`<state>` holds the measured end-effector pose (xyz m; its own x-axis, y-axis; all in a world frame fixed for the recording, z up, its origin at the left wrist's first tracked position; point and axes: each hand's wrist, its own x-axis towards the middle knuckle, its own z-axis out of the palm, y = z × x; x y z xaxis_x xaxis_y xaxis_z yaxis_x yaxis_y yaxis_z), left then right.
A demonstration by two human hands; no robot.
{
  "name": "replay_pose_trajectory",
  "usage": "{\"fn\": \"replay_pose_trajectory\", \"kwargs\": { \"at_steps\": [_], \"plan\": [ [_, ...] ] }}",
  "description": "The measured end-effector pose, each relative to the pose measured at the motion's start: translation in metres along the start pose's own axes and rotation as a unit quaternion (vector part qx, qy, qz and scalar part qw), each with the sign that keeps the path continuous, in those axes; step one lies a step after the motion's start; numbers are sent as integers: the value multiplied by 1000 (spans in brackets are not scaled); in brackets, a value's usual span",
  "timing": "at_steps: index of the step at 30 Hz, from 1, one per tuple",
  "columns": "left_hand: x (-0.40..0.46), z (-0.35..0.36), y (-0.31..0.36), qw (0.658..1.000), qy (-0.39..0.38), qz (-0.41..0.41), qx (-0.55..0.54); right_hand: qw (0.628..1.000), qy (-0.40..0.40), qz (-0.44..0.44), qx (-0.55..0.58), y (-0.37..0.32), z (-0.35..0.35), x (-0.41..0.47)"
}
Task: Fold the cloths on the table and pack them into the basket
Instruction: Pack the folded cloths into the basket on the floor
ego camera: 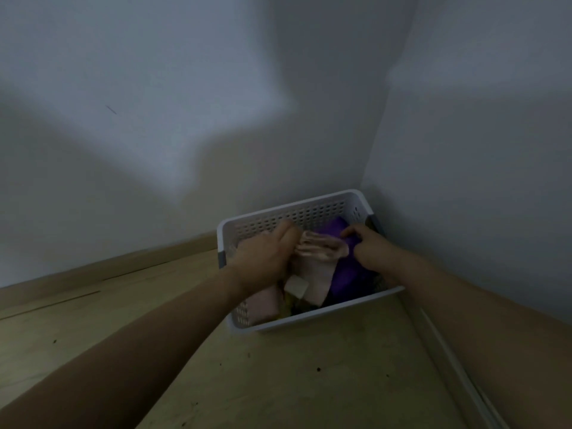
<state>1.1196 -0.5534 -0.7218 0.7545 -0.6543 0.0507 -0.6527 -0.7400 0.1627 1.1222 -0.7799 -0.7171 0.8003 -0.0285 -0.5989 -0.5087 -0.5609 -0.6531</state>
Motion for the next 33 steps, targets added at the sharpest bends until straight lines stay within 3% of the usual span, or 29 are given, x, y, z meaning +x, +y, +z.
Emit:
{"fn": "replay_pose_trajectory", "kwargs": {
  "at_steps": [3,8,12,14,17,19,22,24,27,29,33],
  "plan": [
    [0,-3,-7,997,22,65,44,999,36,-11,22,-2,-4,2],
    [-10,26,12,982,-153,87,71,996,-14,-11,-86,1,7,4],
    [-2,25,9,991,-117,59,4,980,-32,-24,-196,-3,9,8],
    [1,28,8,987,-133,-18,-93,972,-55,-20,-228,-11,6,7],
    [5,32,13,925,-217,-180,-255,959,-79,-17,-273,-22,2,4],
    [11,32,11,906,-216,-229,-281,944,-91,-17,-317,-28,0,3],
    [22,35,2,916,-156,-268,-256,928,-99,-21,-359,-33,-6,7],
    [31,39,2,936,-136,-246,-214,916,-84,-20,-392,-37,-13,8],
    [43,41,16,979,-155,-123,-47,905,-40,-21,-422,-48,-27,7],
    [50,42,23,979,-192,-46,43,901,-12,-32,-432,-53,-34,5],
    [59,54,24,963,-239,53,114,901,-3,-13,-433,-46,-32,3]
  ]
}}
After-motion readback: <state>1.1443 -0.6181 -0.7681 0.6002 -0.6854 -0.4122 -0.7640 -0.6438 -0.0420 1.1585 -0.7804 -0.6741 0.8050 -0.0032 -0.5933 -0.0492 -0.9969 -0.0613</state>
